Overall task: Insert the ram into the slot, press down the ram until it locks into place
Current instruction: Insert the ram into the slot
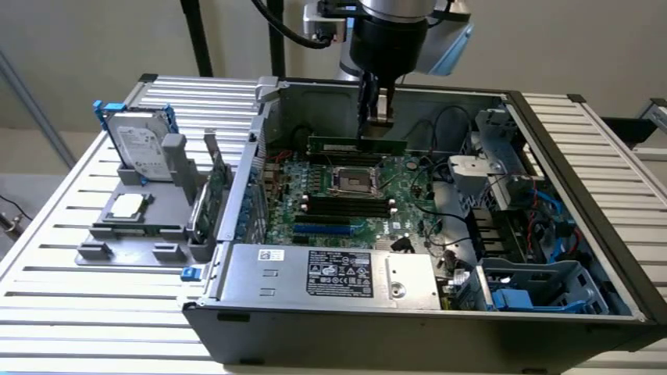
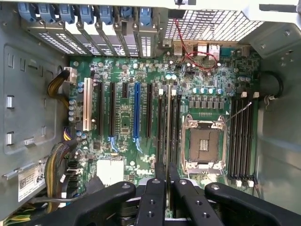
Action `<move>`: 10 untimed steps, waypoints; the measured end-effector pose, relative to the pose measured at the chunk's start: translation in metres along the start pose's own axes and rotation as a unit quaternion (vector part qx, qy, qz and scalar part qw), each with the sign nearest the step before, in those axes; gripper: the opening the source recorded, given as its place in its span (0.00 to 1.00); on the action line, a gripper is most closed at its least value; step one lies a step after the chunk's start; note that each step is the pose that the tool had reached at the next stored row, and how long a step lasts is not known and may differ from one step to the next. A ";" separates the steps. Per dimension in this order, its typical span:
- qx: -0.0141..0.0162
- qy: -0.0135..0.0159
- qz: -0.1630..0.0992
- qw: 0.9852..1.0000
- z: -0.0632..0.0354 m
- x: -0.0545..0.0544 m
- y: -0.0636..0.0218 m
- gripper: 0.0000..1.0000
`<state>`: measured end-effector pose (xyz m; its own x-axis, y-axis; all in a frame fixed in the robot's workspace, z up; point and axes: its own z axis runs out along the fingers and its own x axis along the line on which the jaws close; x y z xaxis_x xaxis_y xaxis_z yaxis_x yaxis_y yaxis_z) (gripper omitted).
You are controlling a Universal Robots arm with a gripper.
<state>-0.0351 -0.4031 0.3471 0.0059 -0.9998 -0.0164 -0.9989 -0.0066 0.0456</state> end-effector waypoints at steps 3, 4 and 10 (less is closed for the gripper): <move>0.000 0.000 0.001 1.000 0.0055 0.000 -0.0002 0.13; 0.000 0.000 0.001 1.000 0.0073 0.000 -0.0003 0.13; 0.000 0.000 0.003 1.000 0.0189 0.000 -0.0009 0.13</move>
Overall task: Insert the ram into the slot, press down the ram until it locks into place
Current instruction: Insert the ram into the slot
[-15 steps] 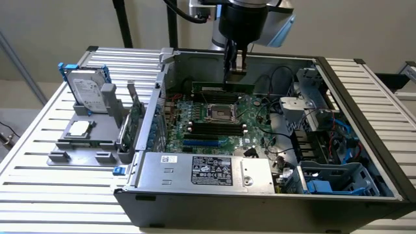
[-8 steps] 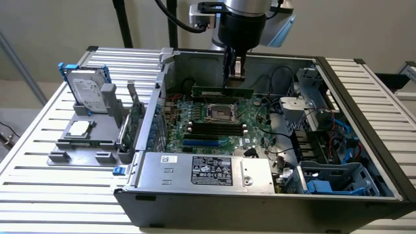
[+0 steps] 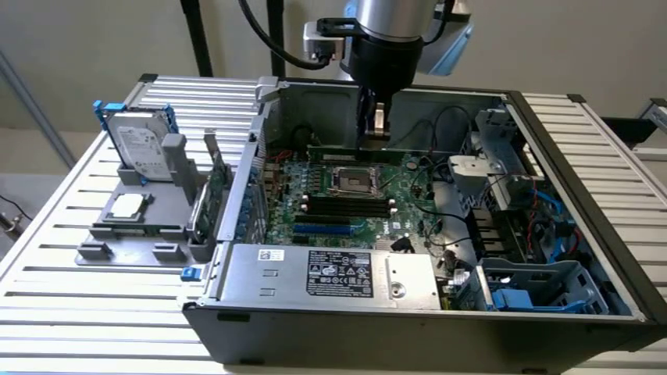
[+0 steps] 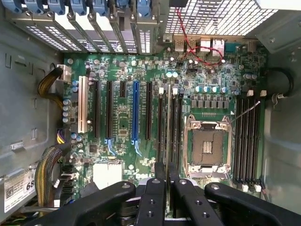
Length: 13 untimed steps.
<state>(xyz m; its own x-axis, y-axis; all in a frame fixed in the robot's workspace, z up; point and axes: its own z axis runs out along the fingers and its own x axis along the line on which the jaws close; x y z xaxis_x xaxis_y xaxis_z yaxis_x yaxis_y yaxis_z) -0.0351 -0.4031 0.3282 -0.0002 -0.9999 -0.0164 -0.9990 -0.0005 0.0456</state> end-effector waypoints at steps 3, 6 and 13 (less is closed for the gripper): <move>0.000 0.000 0.001 1.000 0.0056 0.000 -0.0002 0.13; 0.000 0.000 0.002 1.000 0.0110 0.000 -0.0005 0.13; 0.000 0.000 0.003 1.000 0.0237 0.001 -0.0011 0.13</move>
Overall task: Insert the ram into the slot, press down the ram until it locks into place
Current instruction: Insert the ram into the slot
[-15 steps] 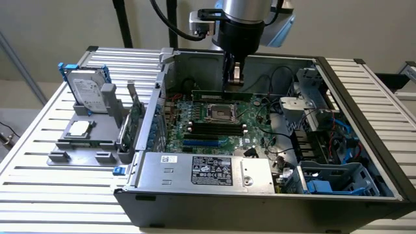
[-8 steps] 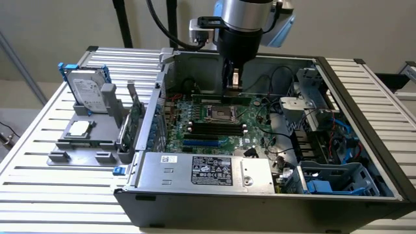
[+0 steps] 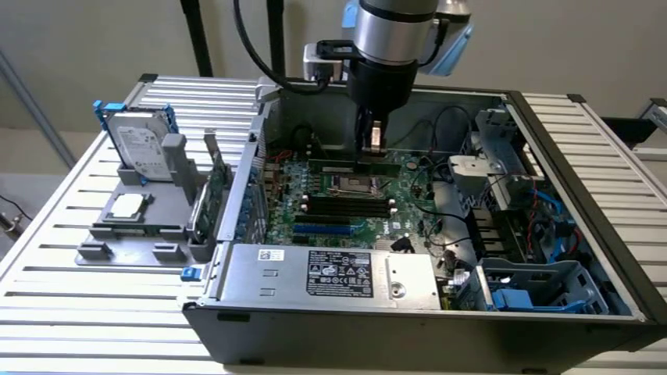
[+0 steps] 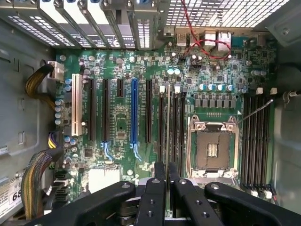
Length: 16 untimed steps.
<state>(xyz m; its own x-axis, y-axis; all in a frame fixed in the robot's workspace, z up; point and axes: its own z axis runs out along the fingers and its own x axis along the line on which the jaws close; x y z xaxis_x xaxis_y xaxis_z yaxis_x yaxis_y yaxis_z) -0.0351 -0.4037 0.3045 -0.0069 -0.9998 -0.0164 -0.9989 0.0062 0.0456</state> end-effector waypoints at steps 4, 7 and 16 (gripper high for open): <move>0.000 0.000 0.001 1.000 0.0072 0.000 -0.0008 0.13; 0.000 0.000 0.001 1.000 0.0127 0.001 -0.0014 0.13; 0.000 0.000 0.006 1.000 0.0291 0.001 -0.0023 0.13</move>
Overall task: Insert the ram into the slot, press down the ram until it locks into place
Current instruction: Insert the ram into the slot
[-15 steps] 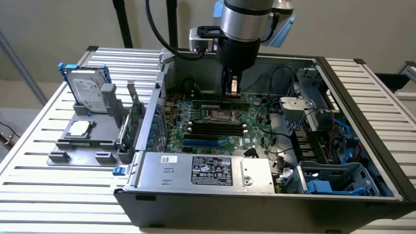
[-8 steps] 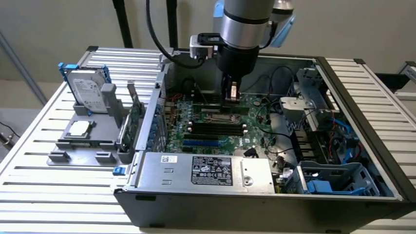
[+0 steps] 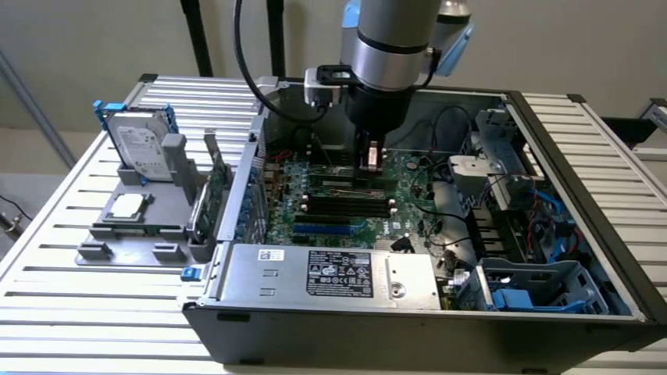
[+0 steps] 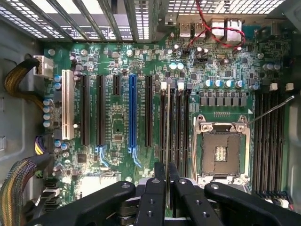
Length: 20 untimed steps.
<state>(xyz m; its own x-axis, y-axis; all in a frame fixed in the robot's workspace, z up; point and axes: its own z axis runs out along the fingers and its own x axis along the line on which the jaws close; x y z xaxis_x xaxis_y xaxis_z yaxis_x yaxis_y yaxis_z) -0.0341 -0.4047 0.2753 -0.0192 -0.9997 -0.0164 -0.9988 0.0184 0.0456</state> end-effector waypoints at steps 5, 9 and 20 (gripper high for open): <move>0.000 0.000 0.006 1.000 0.0090 0.000 -0.0004 0.13; 0.000 0.000 0.009 1.000 0.0163 0.000 -0.0007 0.13; 0.000 0.000 0.009 1.000 0.0363 0.000 -0.0013 0.13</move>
<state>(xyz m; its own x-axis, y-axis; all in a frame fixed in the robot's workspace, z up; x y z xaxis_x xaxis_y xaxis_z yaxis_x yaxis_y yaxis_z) -0.0345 -0.4045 0.2390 -0.0367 -0.9992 -0.0164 -0.9983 0.0360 0.0457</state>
